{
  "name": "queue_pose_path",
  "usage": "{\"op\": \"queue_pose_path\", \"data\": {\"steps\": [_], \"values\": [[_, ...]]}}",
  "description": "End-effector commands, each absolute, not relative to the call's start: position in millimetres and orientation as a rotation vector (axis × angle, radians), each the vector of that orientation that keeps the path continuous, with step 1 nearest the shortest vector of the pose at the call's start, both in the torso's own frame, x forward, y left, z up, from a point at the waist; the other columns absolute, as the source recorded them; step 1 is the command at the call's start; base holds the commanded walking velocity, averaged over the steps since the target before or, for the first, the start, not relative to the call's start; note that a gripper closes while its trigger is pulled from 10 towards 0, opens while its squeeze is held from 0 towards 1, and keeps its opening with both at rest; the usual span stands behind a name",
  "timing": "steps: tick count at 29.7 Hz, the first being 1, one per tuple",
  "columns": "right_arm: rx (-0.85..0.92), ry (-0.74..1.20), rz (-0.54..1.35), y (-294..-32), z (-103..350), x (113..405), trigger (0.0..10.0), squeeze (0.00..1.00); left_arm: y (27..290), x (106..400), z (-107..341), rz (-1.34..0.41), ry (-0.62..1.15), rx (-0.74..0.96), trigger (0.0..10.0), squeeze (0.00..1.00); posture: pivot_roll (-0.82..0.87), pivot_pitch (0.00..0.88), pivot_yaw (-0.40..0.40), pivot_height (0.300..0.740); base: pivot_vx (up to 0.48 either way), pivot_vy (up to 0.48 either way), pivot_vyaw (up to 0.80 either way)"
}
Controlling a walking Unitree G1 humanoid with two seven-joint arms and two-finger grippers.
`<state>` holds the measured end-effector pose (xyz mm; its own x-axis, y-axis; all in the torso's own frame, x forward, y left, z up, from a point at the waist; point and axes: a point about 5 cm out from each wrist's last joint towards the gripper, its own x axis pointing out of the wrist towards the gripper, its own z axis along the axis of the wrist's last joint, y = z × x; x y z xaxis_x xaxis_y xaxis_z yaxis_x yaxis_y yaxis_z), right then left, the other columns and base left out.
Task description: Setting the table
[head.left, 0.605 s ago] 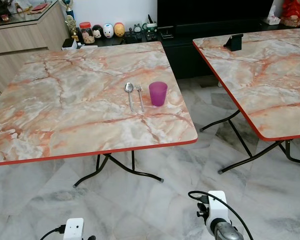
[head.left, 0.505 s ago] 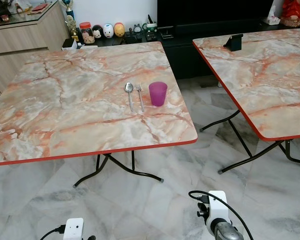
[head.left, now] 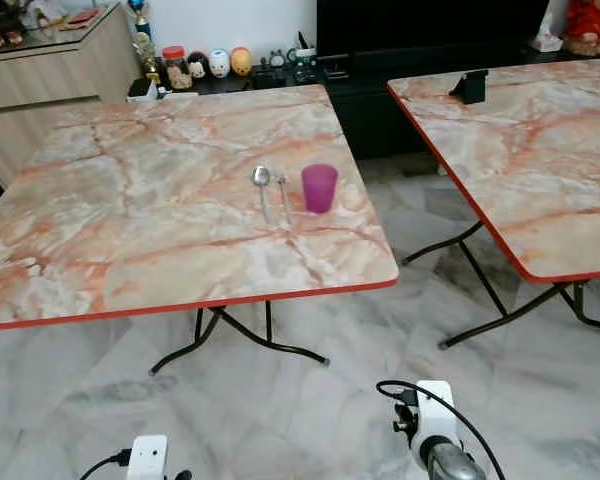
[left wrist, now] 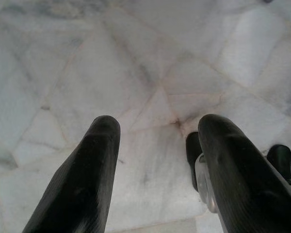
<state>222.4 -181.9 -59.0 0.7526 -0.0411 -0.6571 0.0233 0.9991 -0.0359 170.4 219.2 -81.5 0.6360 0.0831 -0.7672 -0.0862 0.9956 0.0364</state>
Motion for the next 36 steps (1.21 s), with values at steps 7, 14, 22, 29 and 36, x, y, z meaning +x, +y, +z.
{"op": "queue_pose_path", "data": {"steps": [7,14,22,29,36], "values": [[-0.007,0.663,-0.025,-172.9,-51.5,233.9,10.0,0.0,225.5,163.7,-83.6,0.115,0.907,0.001,10.0,0.0,-0.08,0.0,0.09,0.74,0.0,0.171,0.0],[-0.005,0.642,-0.023,-172.3,-48.5,237.6,10.0,0.0,225.5,164.4,-83.3,0.108,0.906,0.007,10.0,0.0,-0.07,0.0,0.089,0.74,0.0,0.231,0.0],[0.003,0.543,-0.019,-171.0,-32.5,256.8,10.0,0.0,225.3,165.0,-82.8,0.107,0.897,0.003,10.0,0.0,-0.07,0.0,0.089,0.74,0.0,0.0,0.0],[-0.023,0.346,-0.022,-171.3,-1.4,284.8,10.0,0.0,225.1,165.1,-82.9,0.107,0.898,0.001,10.0,0.0,-0.07,0.0,0.084,0.74,0.0,0.0,0.0],[-0.053,0.107,-0.019,-172.4,34.8,301.1,10.0,0.0,224.9,164.8,-83.0,0.107,0.898,-0.004,10.0,0.0,-0.08,0.0,0.079,0.74,0.0,0.0,0.0]]}}
